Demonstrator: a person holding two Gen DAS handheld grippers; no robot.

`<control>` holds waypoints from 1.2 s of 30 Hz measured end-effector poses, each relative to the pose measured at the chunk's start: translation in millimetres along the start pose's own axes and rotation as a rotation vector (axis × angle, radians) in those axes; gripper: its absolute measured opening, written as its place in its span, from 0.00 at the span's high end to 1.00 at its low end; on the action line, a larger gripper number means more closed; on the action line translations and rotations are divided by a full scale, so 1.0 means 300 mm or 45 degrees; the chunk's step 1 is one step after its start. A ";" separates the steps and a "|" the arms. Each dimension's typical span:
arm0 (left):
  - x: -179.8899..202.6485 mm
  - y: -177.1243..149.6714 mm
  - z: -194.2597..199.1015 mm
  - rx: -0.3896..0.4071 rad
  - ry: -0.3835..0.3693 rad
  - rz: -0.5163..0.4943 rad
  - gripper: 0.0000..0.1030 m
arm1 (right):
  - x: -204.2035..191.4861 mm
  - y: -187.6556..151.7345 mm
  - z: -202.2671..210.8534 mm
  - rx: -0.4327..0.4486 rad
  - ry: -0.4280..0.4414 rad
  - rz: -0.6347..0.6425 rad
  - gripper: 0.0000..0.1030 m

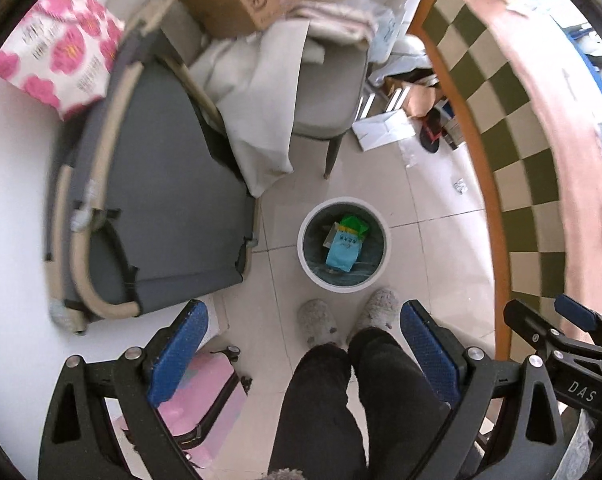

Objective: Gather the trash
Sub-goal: 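Grasp the black cup lid with left tool while right tool grasps the white leaflet box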

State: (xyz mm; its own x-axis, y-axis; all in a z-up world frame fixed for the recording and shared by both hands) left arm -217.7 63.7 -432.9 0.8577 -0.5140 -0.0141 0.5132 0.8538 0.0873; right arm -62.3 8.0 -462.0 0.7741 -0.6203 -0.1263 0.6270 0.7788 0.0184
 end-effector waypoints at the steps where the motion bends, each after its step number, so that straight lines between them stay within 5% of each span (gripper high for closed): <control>1: 0.004 0.005 0.032 0.012 0.001 -0.003 0.05 | -0.006 -0.004 0.030 0.011 0.012 -0.002 0.00; 7: 0.075 0.099 0.222 0.116 0.057 -0.079 0.05 | 0.022 0.042 0.237 0.098 0.114 -0.081 0.00; 12: 0.246 0.279 0.332 0.218 0.096 -0.209 0.00 | 0.179 0.164 0.387 0.175 0.168 -0.225 0.00; 20: 0.746 0.577 0.385 0.267 0.055 -0.449 0.00 | 0.799 0.408 0.556 0.281 0.048 -0.518 0.00; 29: 1.447 0.706 0.160 0.042 -0.135 -0.655 0.00 | 1.519 0.598 0.479 0.161 -0.293 -0.565 0.00; 36: 1.774 0.664 -0.097 -0.236 -0.257 -0.659 0.01 | 1.766 0.653 0.368 0.052 -0.356 -0.527 0.00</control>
Point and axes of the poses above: each gripper's, at about its wrist camera, not at the fingertips, and z roughly against the way its jaws point, x to its right, y to its top, the point moved 9 cm from there along -z, roughly the way its jaws point, and after that the axes turned 15 degrees about -z, right-handed, at the moved point
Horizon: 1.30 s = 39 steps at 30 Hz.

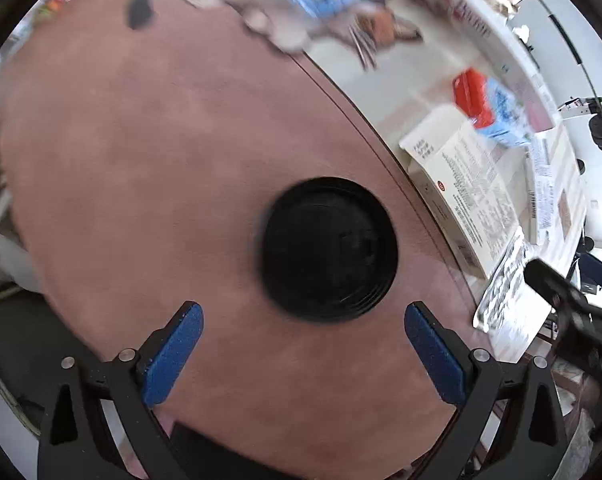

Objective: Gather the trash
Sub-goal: 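Grasp the black cup lid with left tool while right tool grasps the white leaflet box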

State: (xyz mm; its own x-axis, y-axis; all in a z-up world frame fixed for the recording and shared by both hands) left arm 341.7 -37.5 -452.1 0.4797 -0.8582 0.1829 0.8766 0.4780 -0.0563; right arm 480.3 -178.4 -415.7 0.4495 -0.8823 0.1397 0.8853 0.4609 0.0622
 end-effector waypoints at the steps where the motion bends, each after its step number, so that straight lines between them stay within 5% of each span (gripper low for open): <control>1: 0.010 0.012 -0.025 -0.017 -0.010 0.007 0.01 | 0.000 -0.004 -0.011 -0.009 -0.003 0.009 0.00; 4: 0.028 0.049 -0.081 -0.048 0.008 0.009 0.01 | -0.002 0.014 -0.065 -0.045 -0.004 0.044 0.00; 6: 0.017 0.066 -0.090 -0.041 0.059 0.013 0.17 | -0.006 0.024 -0.095 -0.063 -0.004 0.075 0.00; 17: -0.225 0.062 -0.006 0.021 0.264 0.009 0.17 | -0.154 0.088 -0.187 -0.087 -0.003 0.358 0.00; 22: -0.311 0.030 0.011 0.026 0.285 0.032 0.17 | -0.245 0.107 -0.237 -0.102 0.002 0.438 0.00; 28: -0.353 0.008 0.010 0.032 0.276 0.049 0.17 | -0.270 0.090 -0.286 -0.222 0.047 0.213 0.04; 36: -0.372 -0.054 -0.025 0.036 0.277 0.063 0.17 | -0.269 -0.067 -0.291 -0.522 0.307 -0.242 0.07; 39: -0.360 -0.051 -0.032 0.037 0.273 0.065 0.16 | -0.273 -0.057 -0.288 -0.462 0.277 -0.207 0.07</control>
Point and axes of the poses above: each gripper's, at about its wrist camera, not at the fingertips, and z roughly against the way its jaws point, x to its right, y to its top, the point moved 9 cm from there along -z, roughly the way its jaws point, and after that the axes turned 15 degrees about -z, right-handed, at the moved point
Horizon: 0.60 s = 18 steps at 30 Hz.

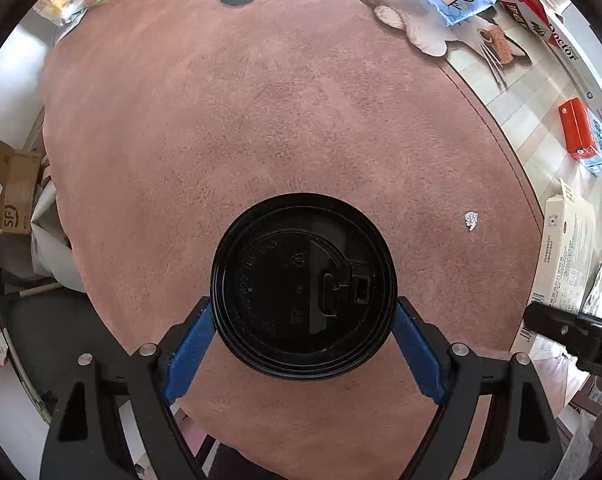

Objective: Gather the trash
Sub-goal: 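Grasp the black cup lid with left tool while right tool grasps the white leaflet box, then carry lid and white box to the bin and release both into it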

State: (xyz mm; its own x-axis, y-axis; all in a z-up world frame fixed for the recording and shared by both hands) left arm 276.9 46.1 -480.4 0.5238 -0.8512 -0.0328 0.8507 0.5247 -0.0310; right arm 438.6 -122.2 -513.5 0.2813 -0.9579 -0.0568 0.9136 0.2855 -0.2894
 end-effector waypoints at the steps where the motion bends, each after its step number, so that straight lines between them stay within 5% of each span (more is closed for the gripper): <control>1: 0.004 -0.002 -0.001 0.001 0.002 -0.001 0.16 | -0.002 0.006 0.004 0.053 -0.026 0.013 0.07; 11: 0.009 -0.019 0.000 0.026 0.025 -0.026 0.16 | -0.101 -0.009 -0.022 0.257 -0.103 -0.022 0.04; 16: 0.028 -0.012 0.036 0.047 0.043 -0.044 0.16 | -0.053 -0.059 -0.032 0.309 -0.131 -0.028 0.11; 18: 0.028 -0.013 0.050 0.062 0.054 -0.055 0.16 | -0.049 -0.067 -0.020 0.334 -0.126 -0.034 0.22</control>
Point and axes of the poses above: each gripper's, at about its wrist camera, not at the fingertips, and z roughly against the way its jaws point, x to its right, y to its top, the point moved 9 cm from there along -z, roughly the way its jaws point, and after that the axes turned 15 degrees about -z, right-handed, at the moved point
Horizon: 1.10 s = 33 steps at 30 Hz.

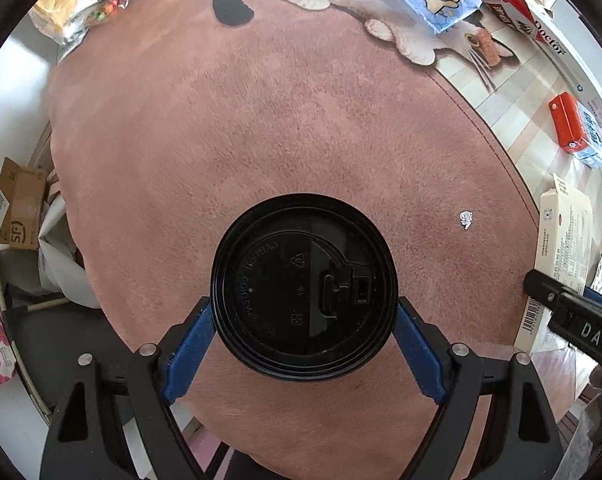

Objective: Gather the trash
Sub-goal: 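Carry lid and white box to the bin and release both into it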

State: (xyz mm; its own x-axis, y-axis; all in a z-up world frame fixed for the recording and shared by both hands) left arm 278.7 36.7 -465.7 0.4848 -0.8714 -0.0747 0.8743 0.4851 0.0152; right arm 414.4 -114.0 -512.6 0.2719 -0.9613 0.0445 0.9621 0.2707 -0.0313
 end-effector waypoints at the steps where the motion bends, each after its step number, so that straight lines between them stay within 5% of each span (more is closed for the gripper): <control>1: 0.000 -0.001 0.004 0.005 0.007 -0.005 0.16 | 0.010 0.004 0.016 0.010 0.003 0.002 0.27; 10: -0.010 -0.019 0.105 0.088 0.012 -0.007 0.16 | 0.039 -0.001 0.125 0.065 0.042 0.007 0.28; 20: -0.084 -0.105 0.304 0.271 0.020 0.029 0.16 | -0.021 -0.142 0.353 0.210 0.136 0.120 0.28; 33: -0.451 -0.515 0.357 0.327 -0.012 0.254 0.16 | -0.338 -0.563 0.449 0.224 0.289 0.332 0.28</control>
State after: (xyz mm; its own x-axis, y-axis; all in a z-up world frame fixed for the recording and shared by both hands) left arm 80.4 71.9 -351.2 0.6465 -0.7621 -0.0357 0.7386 0.6134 0.2798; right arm 226.6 -55.3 -377.5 0.5159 -0.8406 -0.1650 0.8549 0.4933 0.1606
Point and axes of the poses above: each gripper's, at about its wrist camera, not at the fingertips, and z roughly against the way its jaws point, x to its right, y to its top, the point moved 9 cm from there along -z, roughly the way its jaws point, and after that the axes turned 15 degrees about -z, right-handed, at the moved point
